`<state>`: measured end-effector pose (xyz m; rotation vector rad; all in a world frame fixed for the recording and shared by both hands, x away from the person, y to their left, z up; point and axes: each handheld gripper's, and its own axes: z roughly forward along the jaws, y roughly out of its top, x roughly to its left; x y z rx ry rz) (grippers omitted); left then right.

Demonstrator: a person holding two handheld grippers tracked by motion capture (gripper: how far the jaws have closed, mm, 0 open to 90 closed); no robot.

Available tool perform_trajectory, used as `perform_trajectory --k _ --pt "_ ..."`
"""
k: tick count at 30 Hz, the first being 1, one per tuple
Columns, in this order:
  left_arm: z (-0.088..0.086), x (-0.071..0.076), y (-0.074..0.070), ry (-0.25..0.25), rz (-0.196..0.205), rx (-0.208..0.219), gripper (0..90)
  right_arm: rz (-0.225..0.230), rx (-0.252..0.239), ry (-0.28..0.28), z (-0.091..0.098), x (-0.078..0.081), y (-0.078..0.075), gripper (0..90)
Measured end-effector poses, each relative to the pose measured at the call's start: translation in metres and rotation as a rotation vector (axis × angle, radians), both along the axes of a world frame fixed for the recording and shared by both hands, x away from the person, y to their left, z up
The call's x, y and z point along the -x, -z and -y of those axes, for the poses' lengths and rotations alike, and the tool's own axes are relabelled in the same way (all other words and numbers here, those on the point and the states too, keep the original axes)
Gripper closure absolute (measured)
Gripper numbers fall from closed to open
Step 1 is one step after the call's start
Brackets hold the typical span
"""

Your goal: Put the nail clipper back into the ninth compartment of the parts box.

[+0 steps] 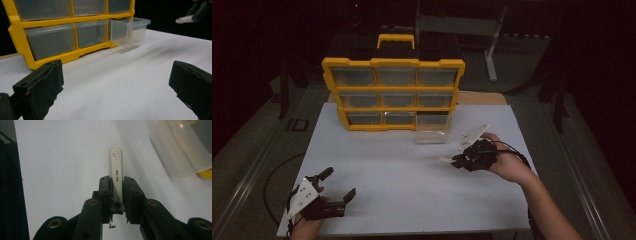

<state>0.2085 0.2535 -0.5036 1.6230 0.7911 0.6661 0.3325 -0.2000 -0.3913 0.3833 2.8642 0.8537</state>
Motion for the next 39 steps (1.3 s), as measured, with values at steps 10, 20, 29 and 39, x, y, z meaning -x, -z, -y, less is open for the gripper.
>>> perform_trajectory --k 10,20,29,39 --pt "0.0 0.0 0.0 -0.002 -0.001 0.0 0.2 0.038 -0.006 0.003 -0.001 -0.014 -0.027 77.7" --pt "-0.001 0.0 0.0 -0.001 -0.001 -0.001 0.2 0.075 -0.004 -0.001 -0.008 -0.031 -0.046 77.7" --pt "-0.001 0.0 0.0 -0.002 -0.001 0.0 0.2 0.094 -0.011 -0.012 -0.016 -0.048 -0.055 77.7" --pt "-0.001 0.0 0.0 -0.002 -0.002 0.0 0.2 0.12 0.001 -0.006 -0.024 -0.069 -0.063 77.7"
